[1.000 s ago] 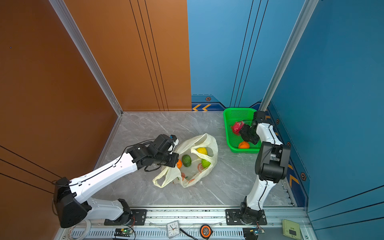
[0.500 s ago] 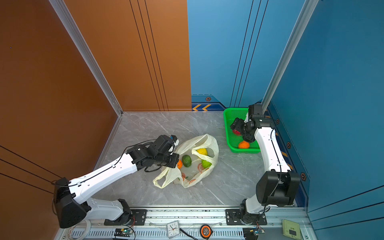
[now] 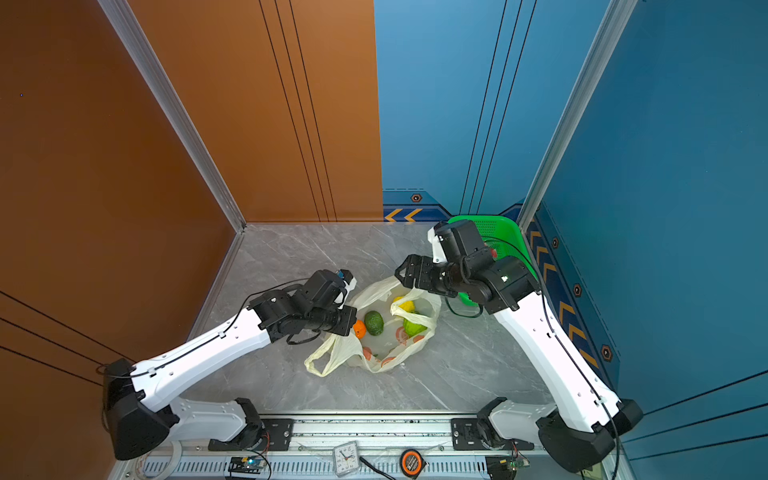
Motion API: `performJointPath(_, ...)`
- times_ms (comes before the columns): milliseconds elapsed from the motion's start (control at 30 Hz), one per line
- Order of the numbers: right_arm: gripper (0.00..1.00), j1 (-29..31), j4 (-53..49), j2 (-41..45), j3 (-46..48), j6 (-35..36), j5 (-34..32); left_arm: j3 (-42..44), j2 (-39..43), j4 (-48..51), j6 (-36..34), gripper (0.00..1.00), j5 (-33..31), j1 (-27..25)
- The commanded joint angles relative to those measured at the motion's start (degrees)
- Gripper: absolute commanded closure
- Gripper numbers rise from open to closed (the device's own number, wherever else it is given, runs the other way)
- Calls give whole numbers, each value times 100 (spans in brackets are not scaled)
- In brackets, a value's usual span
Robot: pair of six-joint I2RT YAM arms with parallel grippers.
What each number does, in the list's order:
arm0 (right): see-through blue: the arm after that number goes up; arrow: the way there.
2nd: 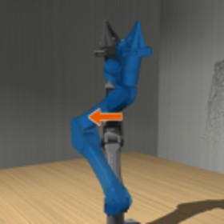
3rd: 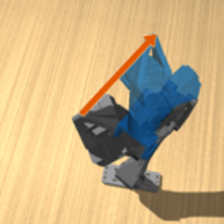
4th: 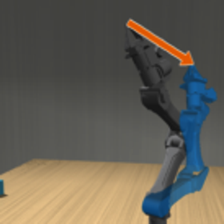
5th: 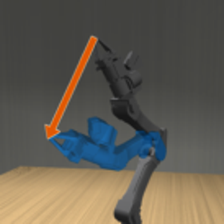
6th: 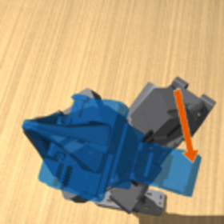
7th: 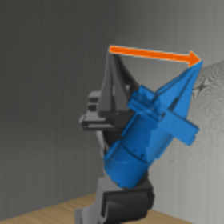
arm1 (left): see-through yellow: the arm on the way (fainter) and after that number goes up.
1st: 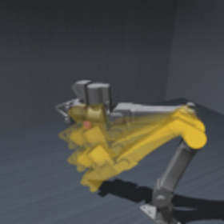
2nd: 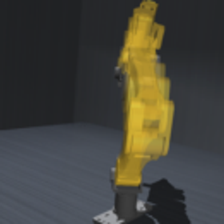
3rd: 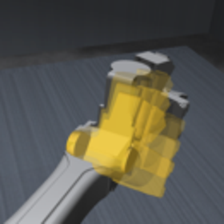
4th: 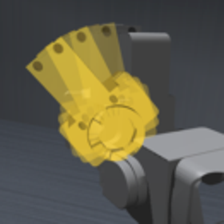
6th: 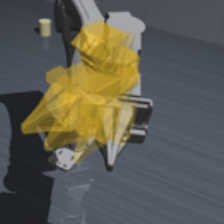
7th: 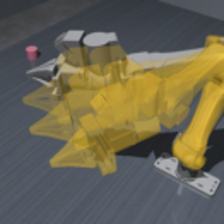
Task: Untie the knot of the plastic bag and take out the fruit
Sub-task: 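Move the right gripper back over the bag mouth while the left gripper holds the bag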
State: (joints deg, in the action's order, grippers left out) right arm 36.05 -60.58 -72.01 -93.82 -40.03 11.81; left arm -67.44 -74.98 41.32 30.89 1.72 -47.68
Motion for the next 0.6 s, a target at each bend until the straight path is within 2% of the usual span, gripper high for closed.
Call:
performJointPath(0,15,724,-129,24,-193,-692,-484,-68,133,-19,-133,98,100,26)
performJointPath(233,17,1931,55,-265,-402,-1277,-963,-159,189,-19,-154,98,296,141)
performJointPath(567,23,2254,466,-265,652,-1366,-1229,-128,301,-19,-153,98,430,329)
